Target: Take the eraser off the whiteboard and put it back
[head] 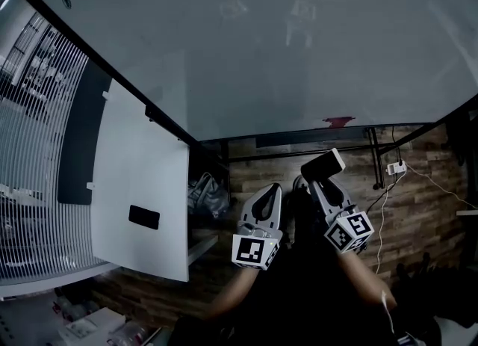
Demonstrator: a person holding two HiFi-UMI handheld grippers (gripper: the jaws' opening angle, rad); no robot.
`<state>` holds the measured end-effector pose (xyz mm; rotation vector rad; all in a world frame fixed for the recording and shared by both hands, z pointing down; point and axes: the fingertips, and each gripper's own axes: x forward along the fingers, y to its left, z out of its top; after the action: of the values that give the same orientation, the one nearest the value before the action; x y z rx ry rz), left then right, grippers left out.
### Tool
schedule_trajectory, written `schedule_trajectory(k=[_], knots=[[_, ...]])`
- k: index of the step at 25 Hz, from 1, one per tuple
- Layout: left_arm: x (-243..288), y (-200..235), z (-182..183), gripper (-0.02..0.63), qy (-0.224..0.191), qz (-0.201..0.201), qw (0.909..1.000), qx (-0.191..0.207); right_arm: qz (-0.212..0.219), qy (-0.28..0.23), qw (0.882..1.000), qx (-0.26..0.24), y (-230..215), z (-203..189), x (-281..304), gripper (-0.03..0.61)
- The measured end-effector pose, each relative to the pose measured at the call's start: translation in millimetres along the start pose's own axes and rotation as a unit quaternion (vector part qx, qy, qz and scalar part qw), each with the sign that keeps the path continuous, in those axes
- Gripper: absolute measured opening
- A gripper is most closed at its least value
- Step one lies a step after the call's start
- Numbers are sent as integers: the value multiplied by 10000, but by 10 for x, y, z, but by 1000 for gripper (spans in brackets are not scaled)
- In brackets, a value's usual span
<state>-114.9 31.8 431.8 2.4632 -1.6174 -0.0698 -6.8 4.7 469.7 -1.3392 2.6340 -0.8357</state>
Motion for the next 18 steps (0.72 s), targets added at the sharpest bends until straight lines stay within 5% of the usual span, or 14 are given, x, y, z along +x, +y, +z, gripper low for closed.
schedule_trajectory(k=[18], knots=[[501,86,-218,8,195,94,9996,-157,-127,41,9934,1140,-525,-153,390,132]])
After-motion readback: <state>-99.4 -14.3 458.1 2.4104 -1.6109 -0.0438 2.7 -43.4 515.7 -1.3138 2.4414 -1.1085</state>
